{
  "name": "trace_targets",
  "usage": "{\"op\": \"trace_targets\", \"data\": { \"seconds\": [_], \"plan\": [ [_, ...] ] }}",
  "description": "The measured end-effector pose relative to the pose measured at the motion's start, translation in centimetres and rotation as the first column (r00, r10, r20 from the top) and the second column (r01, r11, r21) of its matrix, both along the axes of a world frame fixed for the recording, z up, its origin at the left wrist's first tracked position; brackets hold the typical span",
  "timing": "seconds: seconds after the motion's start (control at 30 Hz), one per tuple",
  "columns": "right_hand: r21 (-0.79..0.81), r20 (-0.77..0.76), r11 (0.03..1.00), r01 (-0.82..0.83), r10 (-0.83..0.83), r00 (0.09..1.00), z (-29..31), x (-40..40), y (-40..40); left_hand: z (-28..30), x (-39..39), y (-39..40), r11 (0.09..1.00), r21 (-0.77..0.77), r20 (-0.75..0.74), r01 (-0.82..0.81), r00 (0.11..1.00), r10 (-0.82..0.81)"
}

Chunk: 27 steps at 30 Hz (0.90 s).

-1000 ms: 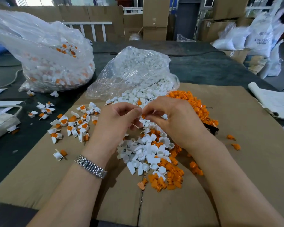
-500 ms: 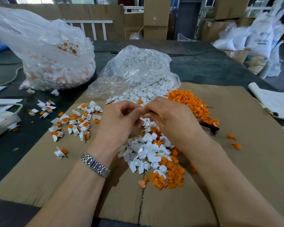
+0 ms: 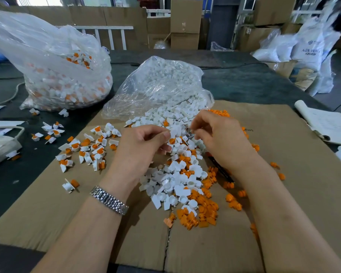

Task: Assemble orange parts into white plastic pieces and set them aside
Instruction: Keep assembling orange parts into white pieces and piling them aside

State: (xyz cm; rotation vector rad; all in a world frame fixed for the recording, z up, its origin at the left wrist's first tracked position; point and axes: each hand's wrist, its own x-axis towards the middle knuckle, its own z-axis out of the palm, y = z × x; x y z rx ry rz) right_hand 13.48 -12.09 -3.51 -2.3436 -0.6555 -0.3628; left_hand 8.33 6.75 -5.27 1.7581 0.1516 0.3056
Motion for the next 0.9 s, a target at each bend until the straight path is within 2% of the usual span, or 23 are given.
{"op": "trace_targets", "data": {
  "seconds": [0.1, 0.17, 0.23, 0.3, 0.33, 0.4, 0.47, 0.53, 0.6, 0.77, 0.9],
  "plan": [
    [-0.100, -0.020, 0.991, 0.092, -0.095, 0.995, 0.2, 0.3, -1.0, 0.0, -0.1, 0.1, 0.995, 0.094, 0.014, -0.031, 0.999, 0.030],
    [-0.164, -0.074, 0.980, 0.111, -0.124, 0.989, 0.6, 0.5, -1.8, -0.1, 0.0, 0.4, 0.970, 0.211, 0.057, -0.119, 0.992, 0.109],
    [-0.246, -0.191, 0.968, 0.045, -0.094, 0.977, 0.9, 0.5, -2.5, -0.1, 0.1, 1.3, 0.885, 0.386, 0.107, -0.259, 0.966, 0.236],
    [-0.293, -0.326, 0.954, -0.065, -0.036, 0.945, 1.3, 0.2, -3.1, 0.0, 0.2, 2.2, 0.748, 0.538, 0.168, -0.388, 0.919, 0.356],
    [-0.305, -0.379, 0.945, -0.116, -0.008, 0.925, 1.4, 0.1, -3.4, 0.0, 0.2, 2.5, 0.698, 0.578, 0.187, -0.423, 0.901, 0.391],
    [-0.352, -0.432, 0.917, -0.187, 0.018, 0.902, 1.4, -0.1, -3.8, 0.0, 0.3, 2.8, 0.673, 0.597, 0.196, -0.438, 0.892, 0.407],
    [-0.427, -0.420, 0.882, -0.201, 0.003, 0.908, 1.3, -0.1, -4.0, 0.0, 0.2, 2.6, 0.724, 0.577, 0.186, -0.378, 0.924, 0.334],
    [-0.480, -0.375, 0.861, -0.166, -0.030, 0.926, 1.1, -0.1, -3.8, 0.0, 0.2, 2.2, 0.781, 0.572, 0.147, -0.250, 0.968, 0.202],
    [-0.497, -0.331, 0.858, -0.132, -0.046, 0.942, 0.8, -0.1, -3.4, 0.1, 0.1, 1.8, 0.798, 0.593, 0.088, -0.108, 0.994, 0.069],
    [-0.510, -0.266, 0.853, -0.112, -0.033, 0.964, 0.6, -0.6, -2.4, -0.3, 0.0, 1.4, 0.747, 0.650, -0.037, 0.137, 0.988, -0.149],
    [-0.380, -0.258, 0.922, -0.078, -0.025, 0.966, 0.7, -0.7, -1.9, -1.0, 0.2, 0.7, 0.689, 0.707, -0.057, 0.160, 0.984, -0.170]
  ]
}}
